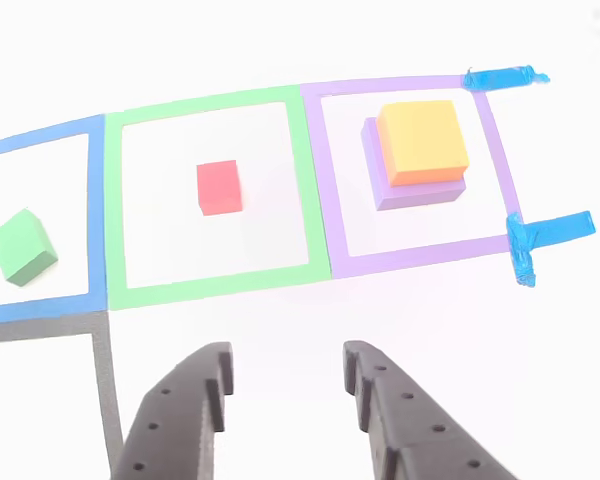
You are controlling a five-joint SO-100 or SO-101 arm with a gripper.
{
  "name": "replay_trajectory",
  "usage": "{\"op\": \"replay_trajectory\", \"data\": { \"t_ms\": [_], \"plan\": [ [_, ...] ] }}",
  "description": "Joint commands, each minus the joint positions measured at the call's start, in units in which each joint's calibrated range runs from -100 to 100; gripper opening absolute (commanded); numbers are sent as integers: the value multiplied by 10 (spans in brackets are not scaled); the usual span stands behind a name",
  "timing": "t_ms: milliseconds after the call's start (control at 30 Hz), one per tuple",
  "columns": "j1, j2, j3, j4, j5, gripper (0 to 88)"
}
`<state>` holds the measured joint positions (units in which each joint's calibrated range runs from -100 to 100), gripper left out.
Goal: Tower of hanoi
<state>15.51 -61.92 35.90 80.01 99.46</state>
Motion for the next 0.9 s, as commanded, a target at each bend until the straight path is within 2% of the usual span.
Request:
{"op": "replay_trajectory", "data": {
  "t_ms": [0, 167, 367, 533, 600, 867],
  "plan": [
    [26, -37, 115, -131, 5, 159],
    [44, -54, 232, -254, 5, 273],
    [49, -41, 360, -431, 5, 347],
    [49, 26, 494, -699, 5, 323],
    [43, 58, 505, -745, 5, 292],
    [12, 228, 546, -998, 5, 311]
  ]
}}
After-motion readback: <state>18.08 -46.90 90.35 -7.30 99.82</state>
